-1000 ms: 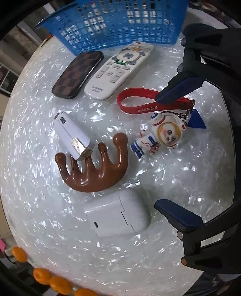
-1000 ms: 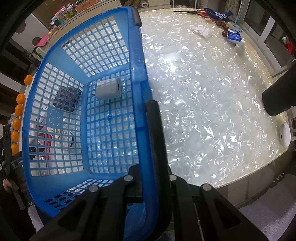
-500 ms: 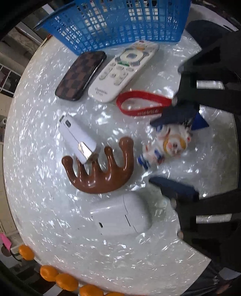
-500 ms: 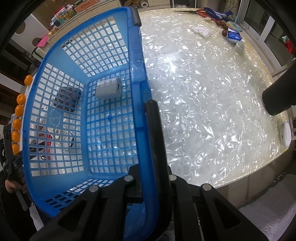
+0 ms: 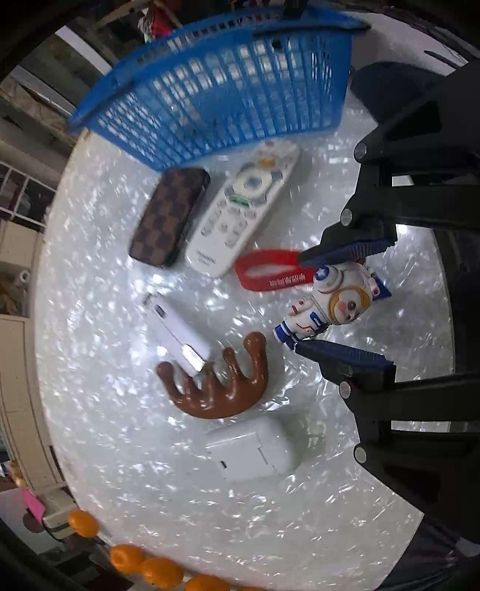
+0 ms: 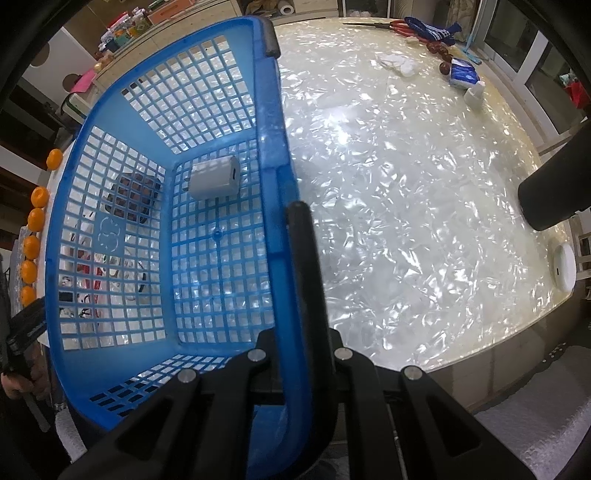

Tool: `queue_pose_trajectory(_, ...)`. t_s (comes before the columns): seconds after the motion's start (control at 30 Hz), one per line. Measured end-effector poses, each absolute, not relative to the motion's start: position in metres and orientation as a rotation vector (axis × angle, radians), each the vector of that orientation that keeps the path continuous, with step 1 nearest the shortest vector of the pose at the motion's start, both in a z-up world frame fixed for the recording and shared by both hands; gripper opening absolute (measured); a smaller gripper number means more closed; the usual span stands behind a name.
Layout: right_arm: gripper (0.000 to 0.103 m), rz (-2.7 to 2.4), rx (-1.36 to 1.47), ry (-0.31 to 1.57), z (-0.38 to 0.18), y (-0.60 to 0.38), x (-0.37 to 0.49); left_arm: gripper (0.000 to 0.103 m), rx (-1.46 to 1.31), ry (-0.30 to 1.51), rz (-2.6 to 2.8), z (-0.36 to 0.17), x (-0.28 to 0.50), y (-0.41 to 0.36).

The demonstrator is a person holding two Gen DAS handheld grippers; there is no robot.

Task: Organize rigid objects
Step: 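Lift the figurine with its red lanyard using the left tool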

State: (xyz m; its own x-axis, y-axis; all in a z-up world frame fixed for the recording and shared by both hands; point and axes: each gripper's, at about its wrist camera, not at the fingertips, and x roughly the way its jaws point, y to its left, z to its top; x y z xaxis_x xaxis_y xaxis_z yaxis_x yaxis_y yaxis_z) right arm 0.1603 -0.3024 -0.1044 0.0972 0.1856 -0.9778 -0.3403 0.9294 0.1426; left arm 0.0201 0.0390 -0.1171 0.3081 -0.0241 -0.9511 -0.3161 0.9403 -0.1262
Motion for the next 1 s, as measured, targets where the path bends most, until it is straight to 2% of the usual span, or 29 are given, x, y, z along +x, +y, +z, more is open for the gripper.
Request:
queue_pose_trajectory(0.03, 0.007, 0.391, -0.133, 1.421, -0.104, -0.302, 0.160, 0.024, -0.309, 1.238, 0.194, -0.111, 0.019, 0.038)
queue_pose_trajectory(0.5, 0.007, 0.399, -0.134, 1.407, -0.097, -0.302, 0.155, 0.024, -0.257, 1.109, 0.164, -0.053, 0.025, 0.044)
queue_pose_trajectory(1.0, 0.007, 0.404, -0.131, 1.400, -0.094, -0.303, 0.155, 0.024, -0.097, 0.896, 0.060, 0.064, 0.055, 0.007)
